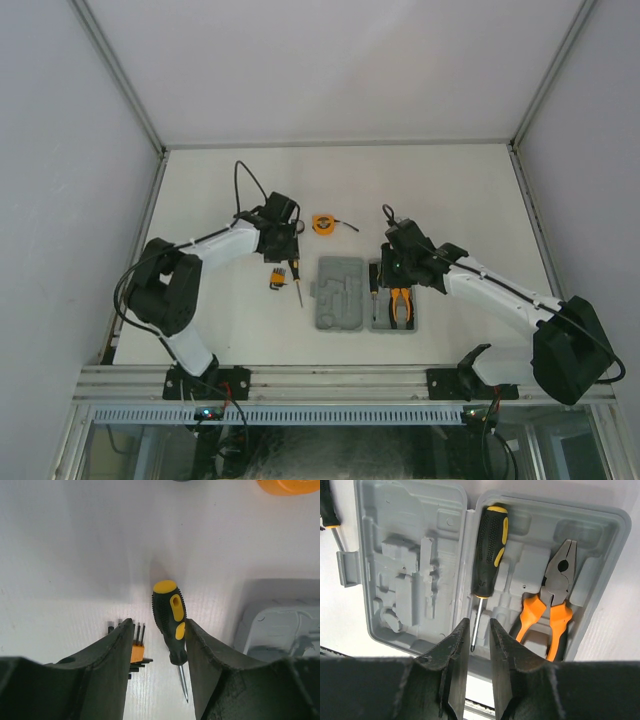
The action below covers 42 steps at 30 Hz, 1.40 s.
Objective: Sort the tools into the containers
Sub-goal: Pick up the screwdriver from the center of the board.
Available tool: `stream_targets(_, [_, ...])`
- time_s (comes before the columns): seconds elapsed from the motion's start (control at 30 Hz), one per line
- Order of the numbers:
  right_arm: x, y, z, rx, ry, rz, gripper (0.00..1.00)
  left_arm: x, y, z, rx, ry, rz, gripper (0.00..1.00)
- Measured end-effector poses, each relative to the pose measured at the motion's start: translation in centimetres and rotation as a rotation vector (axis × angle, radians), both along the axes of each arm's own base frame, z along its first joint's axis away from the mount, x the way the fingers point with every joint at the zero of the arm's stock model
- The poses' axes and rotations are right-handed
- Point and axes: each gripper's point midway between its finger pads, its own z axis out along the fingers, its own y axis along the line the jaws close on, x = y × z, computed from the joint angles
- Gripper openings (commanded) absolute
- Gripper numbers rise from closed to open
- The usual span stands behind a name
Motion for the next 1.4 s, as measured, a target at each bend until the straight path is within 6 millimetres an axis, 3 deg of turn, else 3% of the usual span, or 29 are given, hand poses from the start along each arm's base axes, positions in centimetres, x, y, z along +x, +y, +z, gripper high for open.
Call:
stream_targets(0.23, [0.1,0.1,0.0,0.004,-0.004,0.0,0.22,0.0,-0.4,-1.2,-0.007,0.025,-0.008,0.48])
stream_targets(0.47, [0.2,-0.1,0.4,0.011,-0.014,-0.007,0.22,0.1,-0.9,-1.9,-0.022,0.034,-0.016,0.35])
stream_targets(0.7, [0.7,-0.4,2.5,0.049,-0.082,-0.024,0.23,0.2,-1.3,-1.8,-0.037,0.031,-0.025,0.22])
stream_targets(0.83, [0.9,-0.7,4.6,0.089,-0.151,-0.035,0.3,0.5,-1.4,-1.0,-0.051,0.007,-0.032,0.17])
stream_targets(1.0, [1.1,-0.9,7.7,0.162,-0.245,-0.041,0.51,0.8,-2.0,3.5,-0.123,-0.118,-0.063,0.13])
stream_targets(1.17, [1.2,-0.2,9.9,0.239,-0.317,-0.015,0.57,0.3,-2.3,9.6,-0.224,-0.283,-0.106,0.1])
stream_targets(1.4, [0.6,1.1,11.6,0.335,-0.391,0.073,0.67,-2.4,-2.6,17.0,-0.369,-0.484,-0.195,0.0])
